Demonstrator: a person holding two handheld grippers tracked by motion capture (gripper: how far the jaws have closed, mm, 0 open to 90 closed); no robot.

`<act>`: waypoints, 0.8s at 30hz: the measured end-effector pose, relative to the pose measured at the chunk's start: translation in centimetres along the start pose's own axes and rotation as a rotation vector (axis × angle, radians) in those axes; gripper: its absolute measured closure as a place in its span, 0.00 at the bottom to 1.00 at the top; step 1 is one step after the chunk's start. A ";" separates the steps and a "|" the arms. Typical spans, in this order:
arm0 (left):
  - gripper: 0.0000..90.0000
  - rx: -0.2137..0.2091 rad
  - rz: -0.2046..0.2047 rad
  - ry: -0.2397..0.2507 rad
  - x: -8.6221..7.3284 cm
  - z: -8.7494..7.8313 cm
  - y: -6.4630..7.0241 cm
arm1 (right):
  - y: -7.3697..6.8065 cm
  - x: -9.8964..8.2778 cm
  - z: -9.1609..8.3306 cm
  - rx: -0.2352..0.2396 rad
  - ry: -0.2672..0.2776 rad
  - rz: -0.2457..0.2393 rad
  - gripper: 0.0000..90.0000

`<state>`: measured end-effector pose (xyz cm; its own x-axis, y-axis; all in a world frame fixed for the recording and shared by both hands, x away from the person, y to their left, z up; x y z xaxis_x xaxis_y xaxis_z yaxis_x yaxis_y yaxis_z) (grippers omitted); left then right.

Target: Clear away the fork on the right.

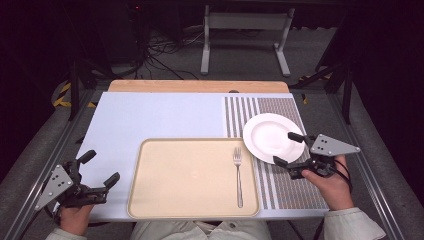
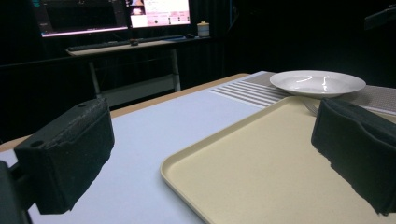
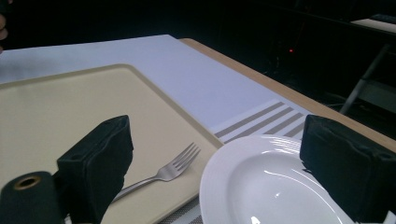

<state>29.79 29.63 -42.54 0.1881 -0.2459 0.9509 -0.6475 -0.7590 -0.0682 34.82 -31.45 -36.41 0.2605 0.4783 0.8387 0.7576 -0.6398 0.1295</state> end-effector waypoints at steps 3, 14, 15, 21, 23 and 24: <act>0.00 0.002 -0.001 -0.003 0.0 0.0 0.0 | 0.4 -0.5 -0.3 -0.016 0.024 0.036 0.11; 0.00 -0.001 0.002 -0.003 0.0 0.0 0.0 | 1.4 -3.4 -0.3 -0.073 0.027 0.106 0.09; 0.00 0.000 0.001 -0.002 0.0 0.0 0.1 | 1.4 -3.6 -0.2 -0.076 0.030 0.110 0.09; 0.00 -0.004 0.003 -0.001 0.0 0.0 0.0 | 1.5 -5.2 0.3 -0.080 0.014 0.127 0.09; 0.00 0.000 0.003 0.001 0.0 -0.1 0.1 | 1.4 -5.8 0.4 -0.084 0.011 0.132 0.09; 0.00 0.000 0.003 0.002 0.0 -0.1 0.1 | 1.4 -6.1 0.4 -0.084 0.011 0.134 0.09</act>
<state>29.68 29.64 -42.51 0.1848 -0.2471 0.9512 -0.6482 -0.7582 -0.0710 34.50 -35.01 -41.57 0.3492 0.3787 0.8571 0.6638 -0.7456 0.0590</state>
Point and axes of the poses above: each handheld gripper's, and its own axes: z roughly forward along the jaws, x roughly out of its top, y roughly to its right, the point moved 1 cm from there along z, roughly forward along the jaws, and after that the axes turned 14 degrees about -y, right-handed, at the moved point
